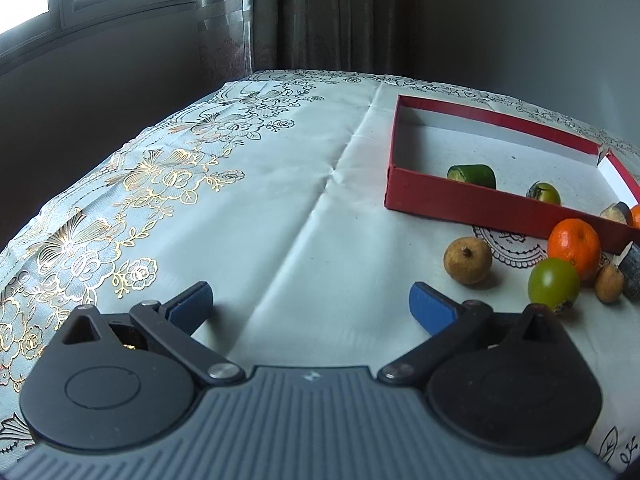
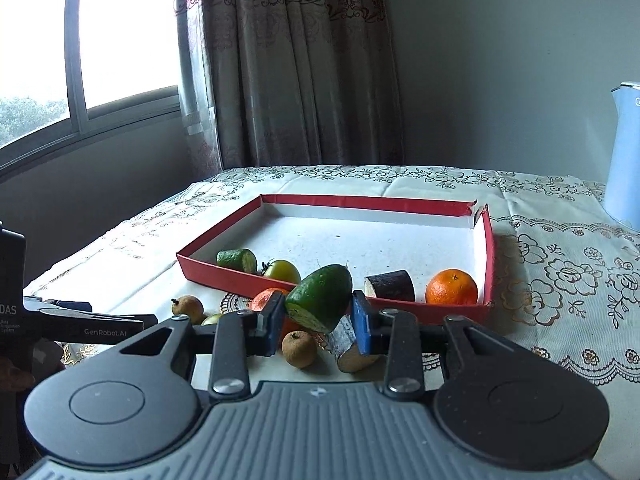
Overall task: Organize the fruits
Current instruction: 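Carry the cucumber piece into the red box and open the right gripper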
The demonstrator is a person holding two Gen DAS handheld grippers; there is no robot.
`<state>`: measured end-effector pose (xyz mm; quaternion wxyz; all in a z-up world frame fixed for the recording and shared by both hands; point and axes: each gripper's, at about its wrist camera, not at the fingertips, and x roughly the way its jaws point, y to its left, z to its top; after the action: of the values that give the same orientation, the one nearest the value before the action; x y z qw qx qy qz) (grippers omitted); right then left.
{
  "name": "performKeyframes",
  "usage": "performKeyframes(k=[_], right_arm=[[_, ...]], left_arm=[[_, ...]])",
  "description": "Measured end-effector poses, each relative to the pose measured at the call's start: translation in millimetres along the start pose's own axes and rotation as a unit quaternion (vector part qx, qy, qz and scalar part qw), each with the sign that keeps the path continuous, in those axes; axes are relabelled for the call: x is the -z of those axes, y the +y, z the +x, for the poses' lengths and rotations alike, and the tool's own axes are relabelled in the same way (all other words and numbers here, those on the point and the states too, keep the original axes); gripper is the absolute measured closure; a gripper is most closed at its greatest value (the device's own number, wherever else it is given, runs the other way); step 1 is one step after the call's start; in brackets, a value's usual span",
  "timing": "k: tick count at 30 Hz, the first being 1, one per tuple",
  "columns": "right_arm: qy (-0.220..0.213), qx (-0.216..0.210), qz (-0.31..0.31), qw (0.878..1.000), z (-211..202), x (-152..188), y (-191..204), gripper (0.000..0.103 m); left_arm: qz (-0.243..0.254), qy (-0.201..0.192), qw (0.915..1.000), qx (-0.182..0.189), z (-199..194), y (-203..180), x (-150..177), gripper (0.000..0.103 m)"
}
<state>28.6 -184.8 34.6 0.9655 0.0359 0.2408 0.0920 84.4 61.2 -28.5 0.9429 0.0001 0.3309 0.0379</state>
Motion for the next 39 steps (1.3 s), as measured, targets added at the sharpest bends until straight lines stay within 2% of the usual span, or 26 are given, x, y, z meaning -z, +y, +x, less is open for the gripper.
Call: performKeyframes(k=[10, 16, 33, 39], right_arm=[[-0.003, 0.018, -0.012, 1.0, 42, -33, -1, 0.069], [0.004, 0.031, -0.025, 0.999, 62, -41, 3, 0.069], [0.037, 0.054, -0.029, 0.997, 102, -36, 3, 0.069], [0.048, 0.047, -0.005, 0.998, 107, -39, -4, 0.068]], left_arm=[[-0.001, 0.0, 1.0, 0.001, 1, 0, 0, 0.0], [-0.002, 0.001, 1.0, 0.004, 2, 0, 0, 0.0], [-0.005, 0.002, 0.9999, 0.011, 3, 1, 0, 0.0], [-0.005, 0.002, 0.9999, 0.011, 4, 1, 1, 0.0]])
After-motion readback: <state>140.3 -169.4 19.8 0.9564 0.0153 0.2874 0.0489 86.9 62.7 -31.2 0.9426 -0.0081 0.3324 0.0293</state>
